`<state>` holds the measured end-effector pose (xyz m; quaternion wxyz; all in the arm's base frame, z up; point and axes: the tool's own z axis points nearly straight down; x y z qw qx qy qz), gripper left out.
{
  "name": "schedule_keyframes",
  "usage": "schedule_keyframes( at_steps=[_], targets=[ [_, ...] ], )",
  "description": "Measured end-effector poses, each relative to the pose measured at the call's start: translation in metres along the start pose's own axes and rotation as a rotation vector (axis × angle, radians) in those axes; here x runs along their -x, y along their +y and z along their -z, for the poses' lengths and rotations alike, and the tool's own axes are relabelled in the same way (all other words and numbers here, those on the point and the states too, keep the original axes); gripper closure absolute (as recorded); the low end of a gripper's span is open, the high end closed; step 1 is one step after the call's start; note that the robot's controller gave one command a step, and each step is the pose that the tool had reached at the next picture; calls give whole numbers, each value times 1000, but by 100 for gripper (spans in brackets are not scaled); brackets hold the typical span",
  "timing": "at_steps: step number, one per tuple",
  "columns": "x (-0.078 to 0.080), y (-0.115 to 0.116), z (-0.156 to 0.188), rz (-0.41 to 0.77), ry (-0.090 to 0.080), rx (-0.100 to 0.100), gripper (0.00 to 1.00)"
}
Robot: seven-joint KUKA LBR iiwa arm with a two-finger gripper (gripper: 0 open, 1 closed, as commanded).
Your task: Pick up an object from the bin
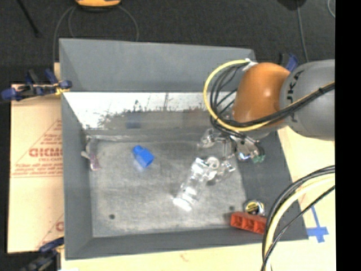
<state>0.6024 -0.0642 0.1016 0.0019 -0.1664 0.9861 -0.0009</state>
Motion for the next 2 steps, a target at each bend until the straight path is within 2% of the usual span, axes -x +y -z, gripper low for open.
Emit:
schedule_keyframes(
  at_steps=[1, 2],
  targets=[
    [1, 3, 13, 114, -1, -2, 0],
    [8, 7, -26, 275, -2, -3, 0]
  ],
)
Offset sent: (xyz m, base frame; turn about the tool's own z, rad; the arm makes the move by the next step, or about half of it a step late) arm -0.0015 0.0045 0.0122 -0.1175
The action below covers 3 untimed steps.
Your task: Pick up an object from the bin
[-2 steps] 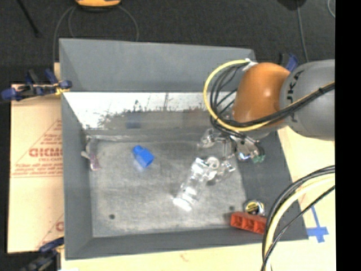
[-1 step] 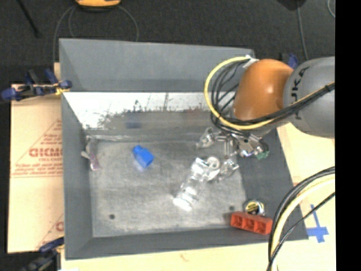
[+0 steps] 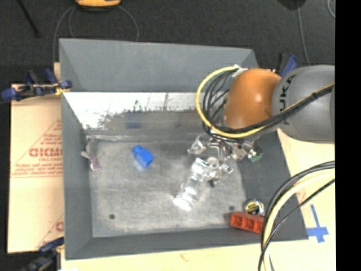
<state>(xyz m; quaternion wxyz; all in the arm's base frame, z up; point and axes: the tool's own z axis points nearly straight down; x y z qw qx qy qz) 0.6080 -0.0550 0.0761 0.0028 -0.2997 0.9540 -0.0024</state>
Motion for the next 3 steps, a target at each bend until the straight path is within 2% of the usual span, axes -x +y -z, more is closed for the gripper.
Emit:
schedule_keyframes(
  at_steps=[1, 2, 3],
  targets=[
    [1, -2, 2, -4, 0, 1, 0],
    [0, -4, 5, -5, 5, 2, 100],
    [0, -6, 21, -11, 0, 1, 100]
  ],
)
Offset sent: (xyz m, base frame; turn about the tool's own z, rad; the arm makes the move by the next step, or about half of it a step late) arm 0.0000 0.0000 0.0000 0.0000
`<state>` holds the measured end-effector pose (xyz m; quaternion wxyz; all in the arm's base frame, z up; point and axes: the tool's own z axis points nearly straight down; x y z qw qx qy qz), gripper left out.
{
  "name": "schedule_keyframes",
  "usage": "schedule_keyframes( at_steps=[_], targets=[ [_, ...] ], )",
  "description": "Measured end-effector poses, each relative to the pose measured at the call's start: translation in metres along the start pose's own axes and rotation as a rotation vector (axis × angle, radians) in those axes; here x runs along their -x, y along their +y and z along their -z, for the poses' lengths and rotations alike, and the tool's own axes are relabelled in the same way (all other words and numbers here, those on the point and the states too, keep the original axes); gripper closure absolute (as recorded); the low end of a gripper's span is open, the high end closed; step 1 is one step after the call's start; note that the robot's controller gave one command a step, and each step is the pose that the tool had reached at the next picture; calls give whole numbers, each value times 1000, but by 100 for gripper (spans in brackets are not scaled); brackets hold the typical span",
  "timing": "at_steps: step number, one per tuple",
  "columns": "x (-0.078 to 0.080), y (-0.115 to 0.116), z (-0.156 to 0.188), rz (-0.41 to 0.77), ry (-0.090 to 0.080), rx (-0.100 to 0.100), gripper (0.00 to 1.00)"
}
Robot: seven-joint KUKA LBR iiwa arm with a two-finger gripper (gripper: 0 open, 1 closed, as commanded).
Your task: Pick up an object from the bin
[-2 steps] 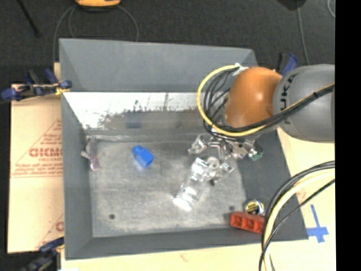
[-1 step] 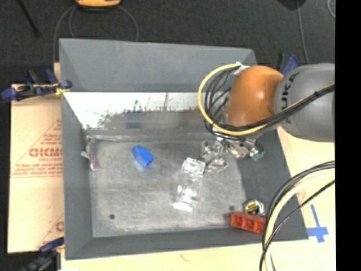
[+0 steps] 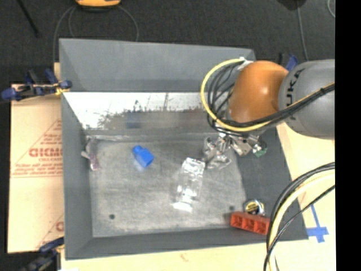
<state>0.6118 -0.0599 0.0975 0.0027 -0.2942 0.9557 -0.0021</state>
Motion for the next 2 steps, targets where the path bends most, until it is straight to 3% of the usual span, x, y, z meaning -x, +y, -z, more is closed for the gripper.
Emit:
schedule_keyframes(
  at_steps=[2],
  targets=[
    [1, -6, 84, -16, -3, -2, 100]
  ],
)
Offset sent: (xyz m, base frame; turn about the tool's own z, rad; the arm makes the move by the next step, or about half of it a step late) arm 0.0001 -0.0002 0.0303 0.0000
